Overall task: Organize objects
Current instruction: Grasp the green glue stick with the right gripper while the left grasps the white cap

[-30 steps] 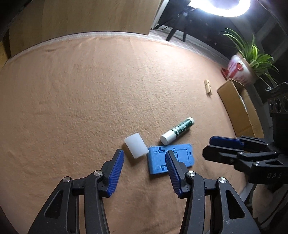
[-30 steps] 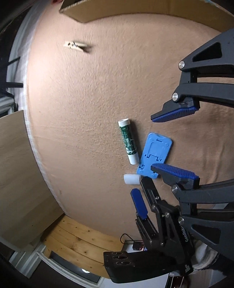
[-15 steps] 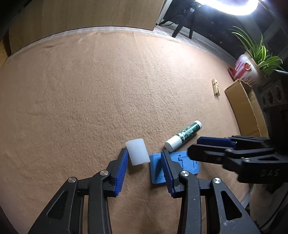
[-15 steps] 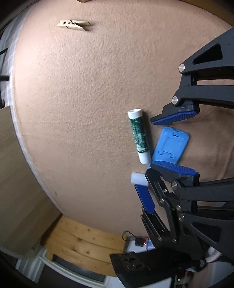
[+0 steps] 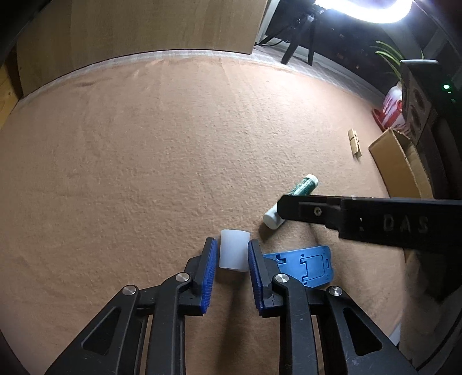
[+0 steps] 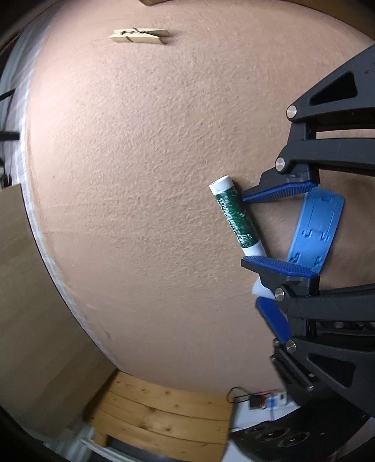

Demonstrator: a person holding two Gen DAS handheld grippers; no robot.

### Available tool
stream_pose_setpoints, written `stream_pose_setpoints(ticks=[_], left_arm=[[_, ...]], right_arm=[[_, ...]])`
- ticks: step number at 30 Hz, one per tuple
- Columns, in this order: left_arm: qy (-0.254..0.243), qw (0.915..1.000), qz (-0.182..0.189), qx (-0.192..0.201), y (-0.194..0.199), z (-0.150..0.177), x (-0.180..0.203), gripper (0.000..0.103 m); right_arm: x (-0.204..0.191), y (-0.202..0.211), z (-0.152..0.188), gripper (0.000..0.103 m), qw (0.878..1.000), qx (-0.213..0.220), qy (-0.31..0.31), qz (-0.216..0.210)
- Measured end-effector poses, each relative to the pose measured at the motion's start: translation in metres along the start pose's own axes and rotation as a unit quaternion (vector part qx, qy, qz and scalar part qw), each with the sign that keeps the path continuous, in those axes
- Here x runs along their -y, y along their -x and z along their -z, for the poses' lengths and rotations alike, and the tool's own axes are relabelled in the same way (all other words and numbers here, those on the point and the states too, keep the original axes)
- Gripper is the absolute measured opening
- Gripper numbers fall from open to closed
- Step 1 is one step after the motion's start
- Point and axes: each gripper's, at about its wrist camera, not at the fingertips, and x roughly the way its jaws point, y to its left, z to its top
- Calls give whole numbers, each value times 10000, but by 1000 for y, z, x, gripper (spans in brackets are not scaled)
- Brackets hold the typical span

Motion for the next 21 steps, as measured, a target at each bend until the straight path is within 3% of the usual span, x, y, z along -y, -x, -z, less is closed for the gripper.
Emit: stream_pose_setpoints(ticks=[7, 12, 18, 21], left_arm=[[110, 9997, 184, 134, 17, 0, -6, 24], [145, 9996, 245, 68, 18, 3, -6, 31], [166, 9993, 322, 54, 20, 6, -9, 32], [168, 9992, 355, 84, 21, 6, -9, 32]], right_arm=[[11, -2, -13, 36, 9977, -53, -671, -67], [-14, -9, -21, 36, 9982, -125, -4, 582], [-35, -20, -36, 37, 9918, -339, 465, 1142], [-49, -26, -32, 35, 9841, -344, 1041, 1399]])
